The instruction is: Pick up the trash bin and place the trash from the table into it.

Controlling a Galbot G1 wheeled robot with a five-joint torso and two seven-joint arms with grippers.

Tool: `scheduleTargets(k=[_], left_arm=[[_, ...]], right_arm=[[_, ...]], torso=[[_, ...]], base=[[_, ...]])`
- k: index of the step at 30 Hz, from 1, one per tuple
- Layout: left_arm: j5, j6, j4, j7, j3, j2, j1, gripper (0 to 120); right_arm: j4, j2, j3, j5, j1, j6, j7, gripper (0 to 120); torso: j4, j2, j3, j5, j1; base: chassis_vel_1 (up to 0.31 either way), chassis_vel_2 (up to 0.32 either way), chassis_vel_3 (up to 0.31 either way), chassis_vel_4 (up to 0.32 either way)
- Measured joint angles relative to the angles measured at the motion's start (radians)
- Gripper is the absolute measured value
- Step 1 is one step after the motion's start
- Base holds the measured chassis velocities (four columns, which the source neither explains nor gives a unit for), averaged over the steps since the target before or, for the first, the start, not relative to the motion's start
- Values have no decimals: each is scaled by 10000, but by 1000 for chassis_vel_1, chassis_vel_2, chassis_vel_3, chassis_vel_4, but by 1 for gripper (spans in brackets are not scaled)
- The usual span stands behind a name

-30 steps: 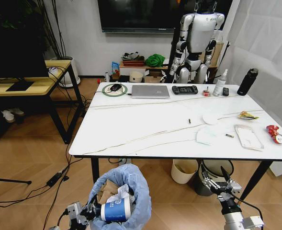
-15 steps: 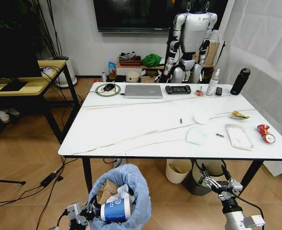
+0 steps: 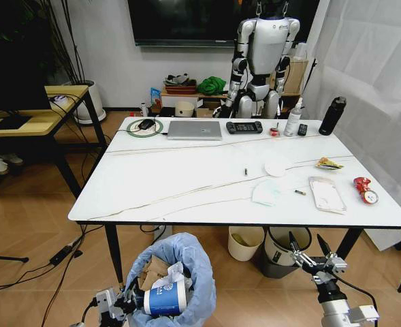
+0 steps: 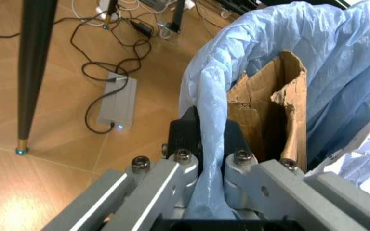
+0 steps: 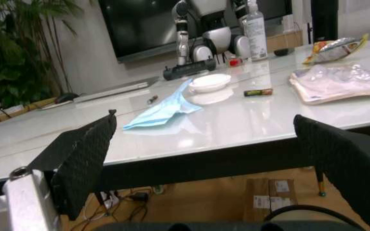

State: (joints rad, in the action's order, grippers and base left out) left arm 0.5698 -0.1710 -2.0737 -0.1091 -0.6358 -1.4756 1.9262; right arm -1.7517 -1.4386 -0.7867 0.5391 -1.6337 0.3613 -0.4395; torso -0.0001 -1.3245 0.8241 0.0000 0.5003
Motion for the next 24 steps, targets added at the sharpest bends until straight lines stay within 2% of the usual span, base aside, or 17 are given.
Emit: scheduleTargets(k=[12, 24], left_arm=[[-104, 32, -29, -6, 40, -137, 37, 0], [-228, 123, -60, -30, -94, -441, 136, 0]], right_arm=[[304, 363, -143, 50, 232, 33, -2, 100], [885, 1966, -348, 349, 907, -164, 6, 100]], torso=[[0, 2, 0, 1, 0], [-1, 2, 0, 1, 0]], base=[[-83, -77, 81, 76], [-43, -52, 45, 61]])
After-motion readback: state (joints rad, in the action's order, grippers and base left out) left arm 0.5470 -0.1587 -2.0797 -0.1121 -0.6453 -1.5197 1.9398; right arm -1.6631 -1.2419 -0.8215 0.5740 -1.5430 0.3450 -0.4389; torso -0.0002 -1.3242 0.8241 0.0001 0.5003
